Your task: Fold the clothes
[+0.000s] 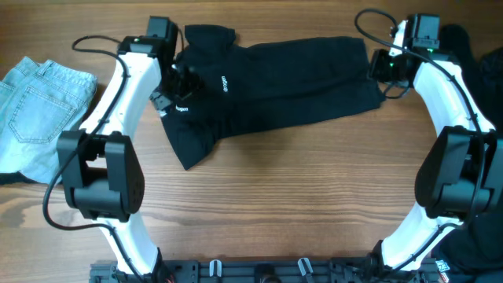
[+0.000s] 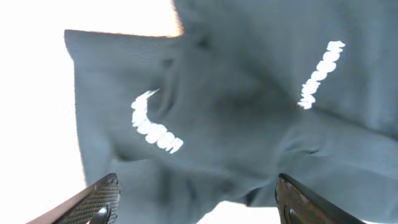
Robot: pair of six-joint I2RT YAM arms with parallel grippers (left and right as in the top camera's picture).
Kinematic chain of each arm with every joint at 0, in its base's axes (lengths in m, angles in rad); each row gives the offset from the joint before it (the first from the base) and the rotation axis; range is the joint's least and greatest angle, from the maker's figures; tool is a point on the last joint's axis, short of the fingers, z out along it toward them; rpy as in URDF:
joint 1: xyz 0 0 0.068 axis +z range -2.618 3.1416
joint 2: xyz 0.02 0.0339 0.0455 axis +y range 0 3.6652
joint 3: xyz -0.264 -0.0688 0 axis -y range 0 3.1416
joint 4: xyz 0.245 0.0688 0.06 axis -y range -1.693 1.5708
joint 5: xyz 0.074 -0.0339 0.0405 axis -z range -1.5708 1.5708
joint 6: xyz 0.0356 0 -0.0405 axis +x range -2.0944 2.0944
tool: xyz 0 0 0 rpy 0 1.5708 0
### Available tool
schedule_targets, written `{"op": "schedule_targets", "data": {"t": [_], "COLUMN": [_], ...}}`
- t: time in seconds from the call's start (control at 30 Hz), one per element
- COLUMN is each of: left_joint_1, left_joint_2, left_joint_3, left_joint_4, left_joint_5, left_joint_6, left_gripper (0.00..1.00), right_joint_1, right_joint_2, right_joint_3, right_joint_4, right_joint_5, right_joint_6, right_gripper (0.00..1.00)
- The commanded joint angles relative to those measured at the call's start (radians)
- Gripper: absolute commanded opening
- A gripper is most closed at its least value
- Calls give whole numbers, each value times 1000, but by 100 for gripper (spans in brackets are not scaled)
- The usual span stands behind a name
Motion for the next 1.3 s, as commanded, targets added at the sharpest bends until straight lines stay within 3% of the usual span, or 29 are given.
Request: {"op": "schedule_targets", "data": {"t": [0.0,0.23,0.4,0.53,0.7,0.77,0.83,0.97,1.1,1.27], "left_joint_1": [4,-69,-127,-127,-126,-126,-114,-36,87,121], "left_joint_2": [-2,-2,-2,-2,-2,-2,-2,-2,-2,-52], "left_joint_3": [-2,-24,-213,-357,-417,-417,-417,-420,-420,-420], "left_joint_4": [-41,-108,25,124,98,72,45,-12,-50,-55], "left_joint_5": [24,19,8,-19,-119,-187,-220,-235,-235,-239], "left_joint_6": [31,54,53,53,53,53,53,50,58,111], "left_gripper": [82,80,79,74,69,69,67,66,66,65], "right_joint_1": [-10,-8,-8,-8,-8,-8,-8,-10,-10,-10], "right_joint_2": [44,112,120,120,120,120,120,120,119,88], "right_joint_3": [-8,-52,-52,-55,-101,-111,-111,-111,-111,-111], "right_joint_4": [-41,-45,-45,-61,-63,-76,-124,-298,-471,-624], "right_joint_5": [42,-22,-21,-21,-21,-20,45,324,335,334], "right_joint_6": [-51,-74,-75,-75,-104,-105,-90,72,144,188], "right_gripper": [53,50,47,28,19,4,4,4,4,4]}}
